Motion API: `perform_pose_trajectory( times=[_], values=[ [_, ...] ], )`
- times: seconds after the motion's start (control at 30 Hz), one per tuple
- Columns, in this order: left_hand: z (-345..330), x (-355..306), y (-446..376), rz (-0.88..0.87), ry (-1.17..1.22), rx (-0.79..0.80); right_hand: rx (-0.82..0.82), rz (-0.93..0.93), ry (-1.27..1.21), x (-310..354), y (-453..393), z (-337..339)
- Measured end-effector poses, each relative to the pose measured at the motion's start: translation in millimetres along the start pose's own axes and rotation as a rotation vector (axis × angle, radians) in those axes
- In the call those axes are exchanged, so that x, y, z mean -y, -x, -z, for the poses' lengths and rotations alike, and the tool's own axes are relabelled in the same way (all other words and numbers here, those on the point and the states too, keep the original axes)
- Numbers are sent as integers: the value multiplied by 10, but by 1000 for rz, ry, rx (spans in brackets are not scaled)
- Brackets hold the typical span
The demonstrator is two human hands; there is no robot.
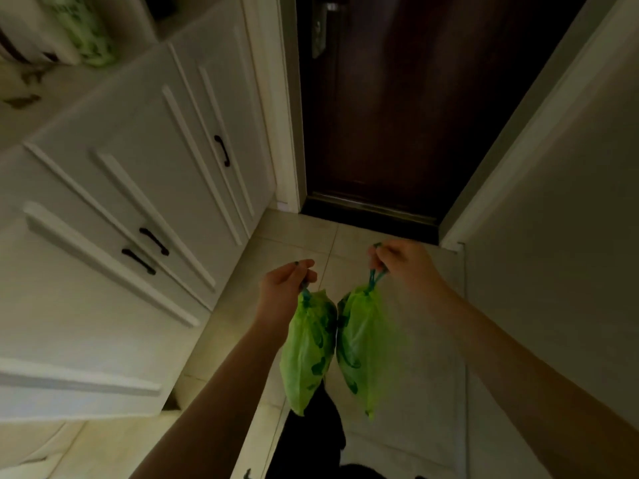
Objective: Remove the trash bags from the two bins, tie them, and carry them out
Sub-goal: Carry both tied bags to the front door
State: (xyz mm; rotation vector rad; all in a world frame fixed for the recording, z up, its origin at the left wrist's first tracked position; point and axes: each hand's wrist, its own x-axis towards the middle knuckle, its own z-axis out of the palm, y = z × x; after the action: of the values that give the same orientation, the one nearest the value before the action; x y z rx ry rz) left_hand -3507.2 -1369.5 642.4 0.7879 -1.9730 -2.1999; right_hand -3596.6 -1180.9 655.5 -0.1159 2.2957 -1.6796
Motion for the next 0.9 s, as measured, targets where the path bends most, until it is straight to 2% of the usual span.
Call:
perform_pose_trajectory(
  times=[0.47,0.73,0.9],
  values=[
    [-463,-618,-2560,106,-37,-24,30,-59,45,359,-2659,14],
    [-719,-704,-3873,214,11,-257,218,-162,35,350,-4184,37],
    [-782,-727,-4596,240,-59,-439,352,-223,44,359,-5036,43]
  ],
)
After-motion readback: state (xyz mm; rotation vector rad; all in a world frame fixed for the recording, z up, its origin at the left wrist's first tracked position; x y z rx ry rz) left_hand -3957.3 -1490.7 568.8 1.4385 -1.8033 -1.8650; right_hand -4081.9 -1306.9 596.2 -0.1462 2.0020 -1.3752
